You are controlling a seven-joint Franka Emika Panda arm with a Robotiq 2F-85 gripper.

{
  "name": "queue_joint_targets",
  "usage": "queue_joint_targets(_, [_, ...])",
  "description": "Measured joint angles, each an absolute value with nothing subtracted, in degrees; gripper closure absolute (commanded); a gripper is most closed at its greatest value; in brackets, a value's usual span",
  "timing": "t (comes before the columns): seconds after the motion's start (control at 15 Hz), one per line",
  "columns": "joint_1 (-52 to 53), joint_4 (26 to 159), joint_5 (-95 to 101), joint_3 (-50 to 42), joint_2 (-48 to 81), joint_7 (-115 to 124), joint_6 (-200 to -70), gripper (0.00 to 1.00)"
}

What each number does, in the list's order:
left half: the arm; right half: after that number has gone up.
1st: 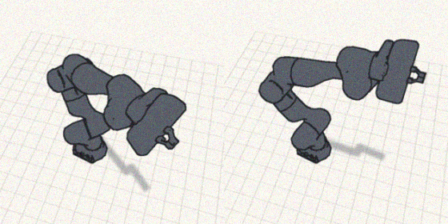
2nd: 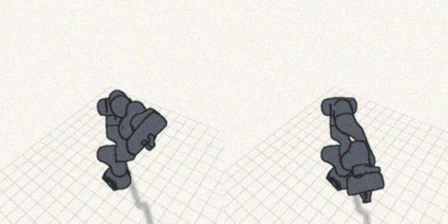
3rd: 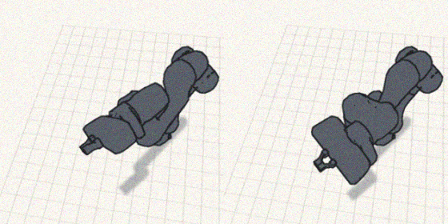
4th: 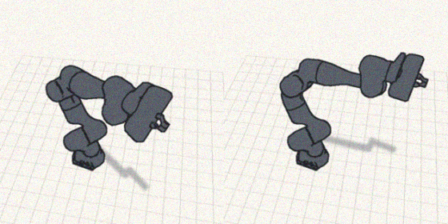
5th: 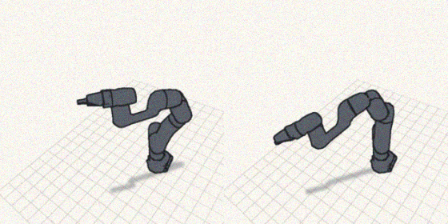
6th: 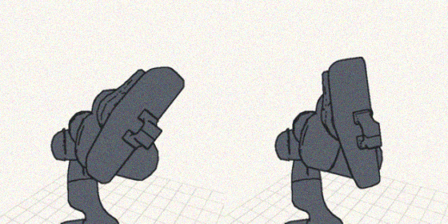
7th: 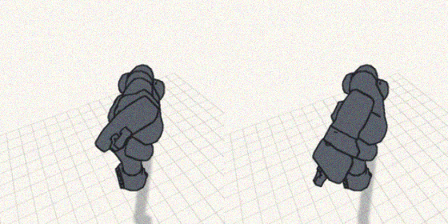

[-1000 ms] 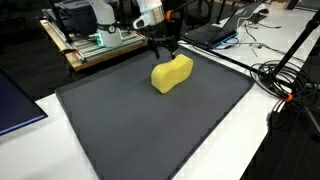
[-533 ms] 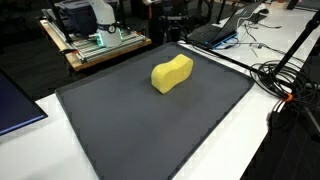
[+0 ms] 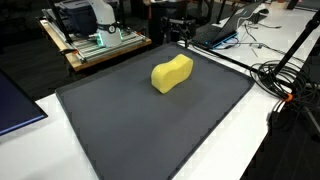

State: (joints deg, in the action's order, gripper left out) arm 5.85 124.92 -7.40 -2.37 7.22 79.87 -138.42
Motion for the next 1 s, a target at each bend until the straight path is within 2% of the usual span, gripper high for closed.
queue_joint_targets(1.0, [3.79,123.73,-5.41,-4.04,14.51,79.87,-138.42,0.00])
